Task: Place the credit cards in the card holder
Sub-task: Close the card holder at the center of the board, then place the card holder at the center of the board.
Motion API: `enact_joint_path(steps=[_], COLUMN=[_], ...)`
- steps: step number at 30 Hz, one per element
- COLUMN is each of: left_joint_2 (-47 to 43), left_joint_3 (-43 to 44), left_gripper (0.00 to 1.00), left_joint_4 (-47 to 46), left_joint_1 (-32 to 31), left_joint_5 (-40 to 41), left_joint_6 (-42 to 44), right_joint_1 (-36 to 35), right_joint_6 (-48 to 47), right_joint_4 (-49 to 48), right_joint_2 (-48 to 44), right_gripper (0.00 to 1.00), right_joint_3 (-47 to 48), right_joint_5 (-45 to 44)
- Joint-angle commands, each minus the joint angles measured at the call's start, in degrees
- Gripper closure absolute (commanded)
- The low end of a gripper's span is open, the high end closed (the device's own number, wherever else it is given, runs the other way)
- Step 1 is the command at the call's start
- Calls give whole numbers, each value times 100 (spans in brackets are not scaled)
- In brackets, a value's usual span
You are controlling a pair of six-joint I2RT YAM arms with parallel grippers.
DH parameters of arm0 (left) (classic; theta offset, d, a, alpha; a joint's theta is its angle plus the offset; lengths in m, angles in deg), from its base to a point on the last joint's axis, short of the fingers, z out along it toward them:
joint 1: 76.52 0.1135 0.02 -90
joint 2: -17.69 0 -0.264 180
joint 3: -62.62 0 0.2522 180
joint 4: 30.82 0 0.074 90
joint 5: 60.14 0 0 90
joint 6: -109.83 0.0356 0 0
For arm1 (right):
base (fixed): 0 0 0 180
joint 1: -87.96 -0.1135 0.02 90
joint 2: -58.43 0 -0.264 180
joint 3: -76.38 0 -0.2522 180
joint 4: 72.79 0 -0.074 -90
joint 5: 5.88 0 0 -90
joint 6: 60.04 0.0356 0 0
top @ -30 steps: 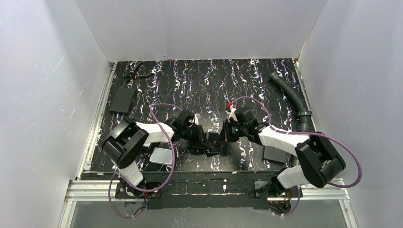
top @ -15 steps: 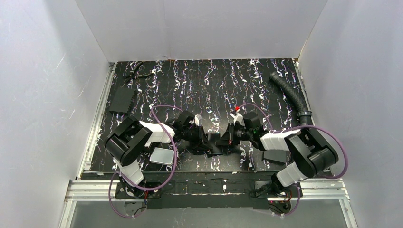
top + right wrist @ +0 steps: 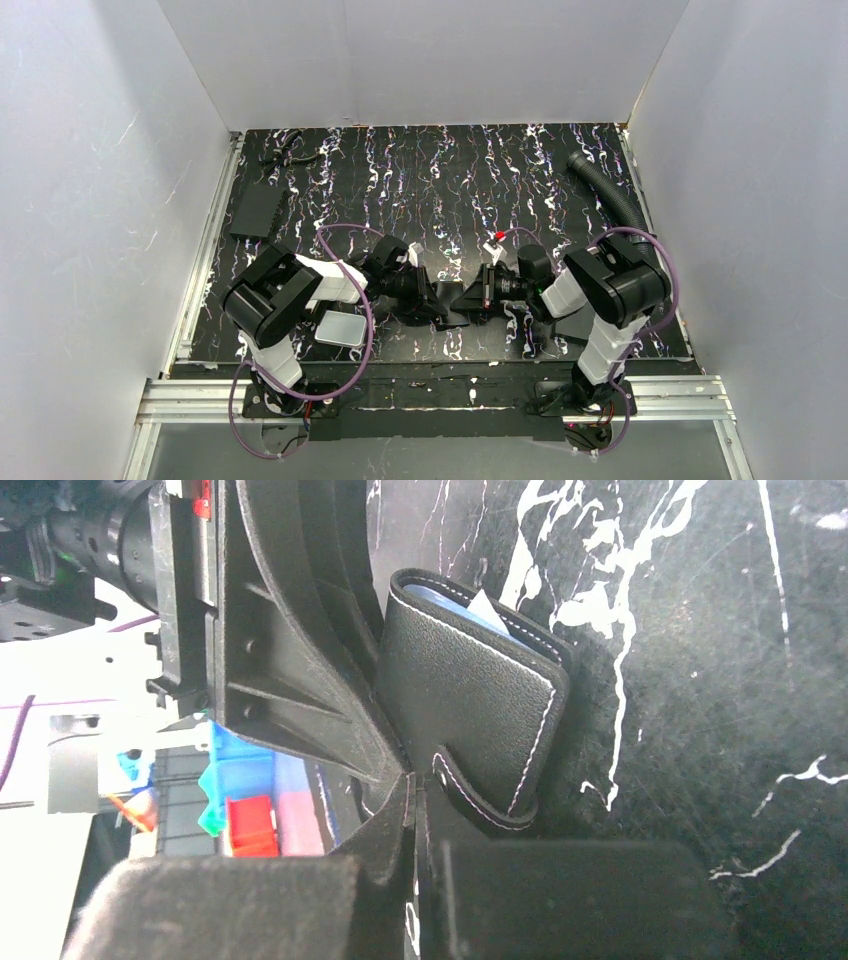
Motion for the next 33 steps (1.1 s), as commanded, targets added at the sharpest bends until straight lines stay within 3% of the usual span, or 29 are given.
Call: enact_joint_path(steps=[1,5,8,9,12,14,17,20,24,30,33], left_joint_2=[219,223,261,285,366,390,322,-62,-976,-2763,-3757], left_joint_3=[-210,-201,-164,-146,-64,-22,-14,-113,-279,563,1359], left_gripper=[100,100,100,100,100,100,77,57,40,31,28], left_joint_4=[427,414,414,414,419,416,416,422,755,3736,5025], left_joint_1=[-77,-76,-77,-78,-87,-95,-110,-102,-80,-65,-60], left_joint_5=[151,115,57,42,-16,-15,58,176,397,1772,2368], left_joint_6=[125,157,192,199,192,153,86,84,204,1320,1814], right_joint_1=[233,268,268,268,268,268,268,268,268,268,268], right_joint_6=[106,292,253,164,-569,-1121,-1605,-1904,-2154,-2689,-2860], right_joint_4=[-354,-277,205,532,2818,4215,5404,6209,7108,8737,9287], right_joint_2=[898,1178,776,468,-801,-1670,-2486,-2867,-3408,-4192,-4514], right_gripper=[99,99,99,99,99,82,62,49,35,10,2], right_joint_3=[-300,-209,-64,29,606,1116,1724,2259,2978,4530,5336], right_joint_5=[-607,-681,-624,-612,-915,-1289,-1492,-1496,-1756,-2782,-3391])
